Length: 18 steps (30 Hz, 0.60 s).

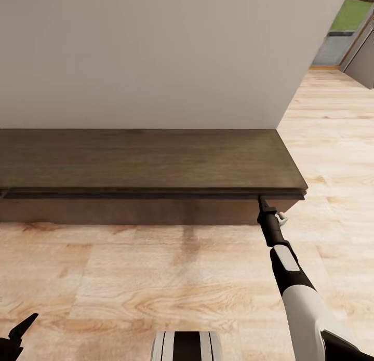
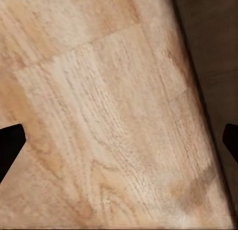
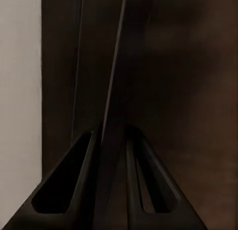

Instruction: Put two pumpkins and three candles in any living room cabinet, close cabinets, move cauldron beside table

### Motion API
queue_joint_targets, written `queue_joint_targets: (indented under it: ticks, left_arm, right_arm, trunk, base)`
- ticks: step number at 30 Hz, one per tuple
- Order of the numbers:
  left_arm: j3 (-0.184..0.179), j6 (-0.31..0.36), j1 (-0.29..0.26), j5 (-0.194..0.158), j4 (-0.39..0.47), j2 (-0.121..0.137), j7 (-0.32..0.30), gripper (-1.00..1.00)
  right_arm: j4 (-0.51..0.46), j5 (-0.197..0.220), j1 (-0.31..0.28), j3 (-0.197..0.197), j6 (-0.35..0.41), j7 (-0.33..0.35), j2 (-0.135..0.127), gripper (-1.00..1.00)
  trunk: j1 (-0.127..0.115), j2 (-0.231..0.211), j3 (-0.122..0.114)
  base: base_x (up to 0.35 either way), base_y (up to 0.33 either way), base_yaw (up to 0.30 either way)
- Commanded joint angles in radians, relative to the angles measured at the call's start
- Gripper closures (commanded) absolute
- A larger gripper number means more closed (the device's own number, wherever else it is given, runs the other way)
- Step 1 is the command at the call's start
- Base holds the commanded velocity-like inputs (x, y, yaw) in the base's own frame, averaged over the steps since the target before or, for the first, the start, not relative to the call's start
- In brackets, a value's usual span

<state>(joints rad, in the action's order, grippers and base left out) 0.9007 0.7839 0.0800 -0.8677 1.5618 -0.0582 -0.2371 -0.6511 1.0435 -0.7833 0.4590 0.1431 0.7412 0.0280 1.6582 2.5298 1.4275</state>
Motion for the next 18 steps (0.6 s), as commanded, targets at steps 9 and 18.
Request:
queue_joint_targets:
  ticks: [9, 18]
  left_arm:
    - [0.003, 0.003, 0.0, 0.001, 0.0, -0.003, -0.004, -1.0]
    - [0.003, 0.007, 0.0, 0.001, 0.0, 0.0, -0.005, -1.0]
  right_arm:
    - [0.015, 0.007, 0.0, 0.006, 0.009, 0.004, 0.0, 1.0]
    - [0.015, 0.007, -0.001, 0.006, 0.009, 0.004, 0.0, 1.0]
  trunk:
    - [0.0, 0.0, 0.001]
    - [0.0, 0.0, 0.001]
  base:
    - [-0.076, 0.0, 0.0]
    - [-0.172, 0.0, 0.0]
